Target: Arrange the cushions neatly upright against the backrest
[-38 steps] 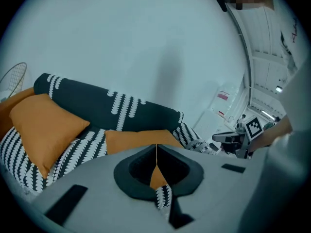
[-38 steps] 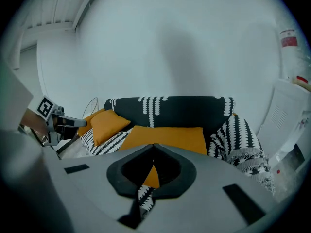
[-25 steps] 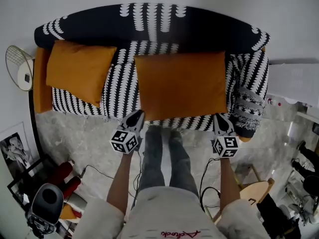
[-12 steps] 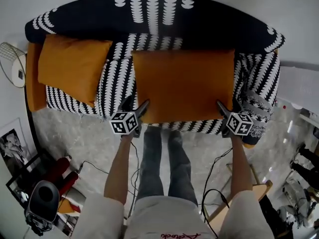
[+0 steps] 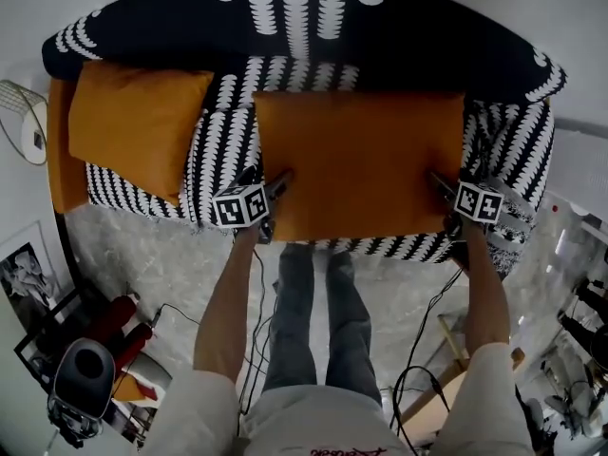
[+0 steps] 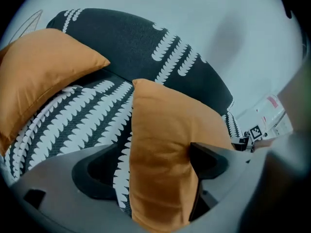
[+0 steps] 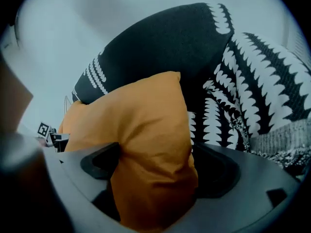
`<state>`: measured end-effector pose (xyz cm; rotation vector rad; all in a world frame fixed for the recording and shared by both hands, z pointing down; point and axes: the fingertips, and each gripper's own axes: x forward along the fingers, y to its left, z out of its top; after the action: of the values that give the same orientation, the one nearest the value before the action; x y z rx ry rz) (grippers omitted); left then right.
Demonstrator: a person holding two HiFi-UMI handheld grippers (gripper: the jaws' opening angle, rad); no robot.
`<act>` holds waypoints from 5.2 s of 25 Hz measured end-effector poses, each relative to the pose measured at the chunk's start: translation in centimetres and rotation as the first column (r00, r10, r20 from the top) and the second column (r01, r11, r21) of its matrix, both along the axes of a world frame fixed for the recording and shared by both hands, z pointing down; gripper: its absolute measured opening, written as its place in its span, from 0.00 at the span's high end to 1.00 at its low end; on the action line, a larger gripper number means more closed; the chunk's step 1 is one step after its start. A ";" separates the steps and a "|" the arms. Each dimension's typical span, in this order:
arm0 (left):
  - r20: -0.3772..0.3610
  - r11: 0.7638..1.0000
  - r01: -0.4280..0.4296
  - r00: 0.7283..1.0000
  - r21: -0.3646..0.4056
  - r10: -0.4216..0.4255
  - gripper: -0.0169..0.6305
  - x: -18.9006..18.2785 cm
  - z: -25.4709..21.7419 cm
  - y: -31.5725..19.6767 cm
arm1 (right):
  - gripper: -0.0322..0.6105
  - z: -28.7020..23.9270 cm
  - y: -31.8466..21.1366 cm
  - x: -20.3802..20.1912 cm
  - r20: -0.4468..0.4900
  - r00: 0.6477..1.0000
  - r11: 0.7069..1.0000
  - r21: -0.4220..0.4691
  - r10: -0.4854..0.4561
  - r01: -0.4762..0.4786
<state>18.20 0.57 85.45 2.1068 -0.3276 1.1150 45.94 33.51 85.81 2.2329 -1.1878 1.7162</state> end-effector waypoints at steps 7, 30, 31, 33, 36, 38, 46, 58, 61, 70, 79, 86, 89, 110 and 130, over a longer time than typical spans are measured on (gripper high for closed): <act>-0.027 0.997 0.030 0.999 -0.070 -0.031 0.29 0.4 1.3 0.1 | 0.24 0.7 -0.9 -0.1 0.054 0.997 0.998 0.026 -0.053 0.051; -0.231 0.993 -0.119 0.967 -0.028 0.109 0.72 0.7 -6.3 0.7 | 0.74 -6.2 -2.1 -5.3 -0.004 0.994 0.976 0.191 -0.107 0.105; -0.233 0.992 -0.123 0.966 -0.018 0.115 0.72 0.6 -6.7 0.4 | 0.73 -6.5 -2.3 -5.6 -0.008 0.995 0.975 0.198 -0.100 0.100; -0.240 0.991 -0.132 0.962 0.000 0.128 0.72 0.6 -7.7 -0.6 | 0.73 -7.3 -2.9 -6.0 -0.021 0.996 0.973 0.210 -0.091 0.094; -0.267 0.990 -0.140 0.953 0.034 0.144 0.72 1.9 -9.8 -2.7 | 0.74 -9.6 -4.8 -4.9 -0.067 0.994 0.966 0.239 -0.086 0.100; -0.300 0.989 -0.137 0.942 0.063 0.149 0.72 3.1 -11.8 -4.3 | 0.74 -12.0 -6.4 -3.8 -0.116 0.990 0.956 0.269 -0.084 0.113; -0.425 0.971 -0.142 0.880 0.193 0.213 0.72 9.0 -21.6 -10.0 | 0.74 -22.2 -11.2 1.0 -0.286 0.958 0.921 0.368 -0.023 0.132; -0.434 0.954 -0.215 0.854 0.208 0.287 0.71 15.6 -20.4 -12.5 | 0.72 -20.2 -12.0 5.0 -0.277 0.958 0.934 0.357 0.074 0.032; -0.423 0.952 -0.230 0.856 0.203 0.297 0.70 15.9 -18.4 -12.8 | 0.70 -18.2 -12.2 5.5 -0.269 0.961 0.943 0.331 0.065 0.029; -0.309 0.927 -0.301 0.880 0.226 0.361 0.66 15.7 -10.8 -12.2 | 0.67 -11.0 -11.8 6.1 -0.291 0.956 0.985 0.153 -0.027 0.075; -0.324 0.929 -0.293 0.877 0.224 0.355 0.62 16.7 -8.0 -12.1 | 0.58 -7.2 -11.5 7.8 -0.322 0.946 0.993 0.121 0.035 0.005; -0.316 0.958 -0.198 0.913 0.207 0.257 0.50 14.3 -8.4 -12.7 | 0.40 -8.5 -9.4 7.3 -0.352 0.933 0.991 0.130 0.078 -0.034; -0.325 0.971 -0.143 0.924 0.192 0.200 0.50 12.2 -9.8 -12.6 | 0.39 -10.6 -7.6 5.8 -0.341 0.934 0.984 0.171 0.110 -0.053; -0.370 0.938 -0.015 0.917 0.347 0.151 0.93 0.4 -22.0 -6.4 | 0.91 -22.8 -8.7 -3.8 -0.450 0.889 0.949 0.233 -0.088 0.212; -0.353 0.802 0.431 0.888 0.415 -0.295 0.93 -33.8 -23.8 -19.1 | 0.91 -23.3 -42.0 -31.7 -0.469 0.629 0.579 0.267 -0.620 0.770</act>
<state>-15.55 -18.56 61.68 2.4459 -0.9207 0.5306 14.24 -8.54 62.49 1.6724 -2.1459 0.7563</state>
